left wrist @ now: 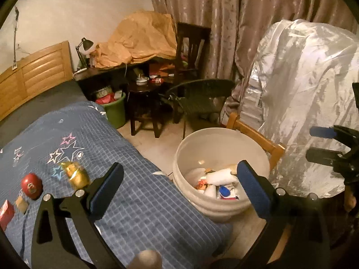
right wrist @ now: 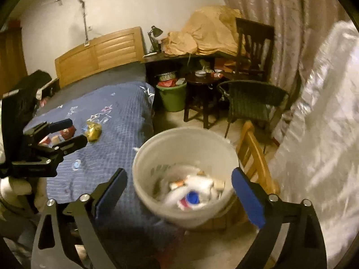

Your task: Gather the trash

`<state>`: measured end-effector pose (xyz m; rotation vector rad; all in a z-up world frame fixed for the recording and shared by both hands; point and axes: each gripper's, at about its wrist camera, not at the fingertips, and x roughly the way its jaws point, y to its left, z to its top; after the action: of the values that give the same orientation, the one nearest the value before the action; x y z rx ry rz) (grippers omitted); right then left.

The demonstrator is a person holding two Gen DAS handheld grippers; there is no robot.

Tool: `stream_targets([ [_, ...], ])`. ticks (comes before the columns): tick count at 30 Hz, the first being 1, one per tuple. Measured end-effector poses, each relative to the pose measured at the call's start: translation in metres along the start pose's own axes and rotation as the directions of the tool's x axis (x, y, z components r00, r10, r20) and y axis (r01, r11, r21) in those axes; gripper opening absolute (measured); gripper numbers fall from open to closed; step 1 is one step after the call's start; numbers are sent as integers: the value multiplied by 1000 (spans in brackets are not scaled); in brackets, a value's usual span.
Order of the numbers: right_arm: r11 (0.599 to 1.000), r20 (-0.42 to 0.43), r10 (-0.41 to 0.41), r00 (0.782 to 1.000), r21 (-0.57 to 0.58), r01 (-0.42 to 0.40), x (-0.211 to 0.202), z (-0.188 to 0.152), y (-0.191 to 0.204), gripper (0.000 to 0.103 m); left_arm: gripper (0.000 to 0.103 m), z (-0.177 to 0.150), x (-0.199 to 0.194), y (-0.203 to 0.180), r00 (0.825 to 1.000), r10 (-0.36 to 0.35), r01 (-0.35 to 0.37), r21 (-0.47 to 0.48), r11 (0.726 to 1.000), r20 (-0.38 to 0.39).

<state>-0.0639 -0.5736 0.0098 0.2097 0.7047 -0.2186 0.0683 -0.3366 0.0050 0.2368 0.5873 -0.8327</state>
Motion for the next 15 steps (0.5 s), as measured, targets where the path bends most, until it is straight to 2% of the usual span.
stream_targets([
  [2,1000,-20,-22,1000,0,22,-14,-8,4,98,98,-4,-13,-1,999,-31,31,-29,999,21],
  [4,998,38,-45,998,36,44,-35,-14,8,98,98,-7,-22,-5,999,-34,35,-37,999,41],
  [8,993,150,-86,985,96,72,-64,-33,21,98,98,-13,-35,-10,997,17,-14,-43,999,74],
  [12,983,218,-81,973,178,42,-73,-51,30,98,98,-20,-47,-10,993,38,-31,-59,998,108],
  [15,987,222,-77,972,152,44,-67,-57,52,98,98,-23,-46,-11,994,44,-40,-37,999,103],
])
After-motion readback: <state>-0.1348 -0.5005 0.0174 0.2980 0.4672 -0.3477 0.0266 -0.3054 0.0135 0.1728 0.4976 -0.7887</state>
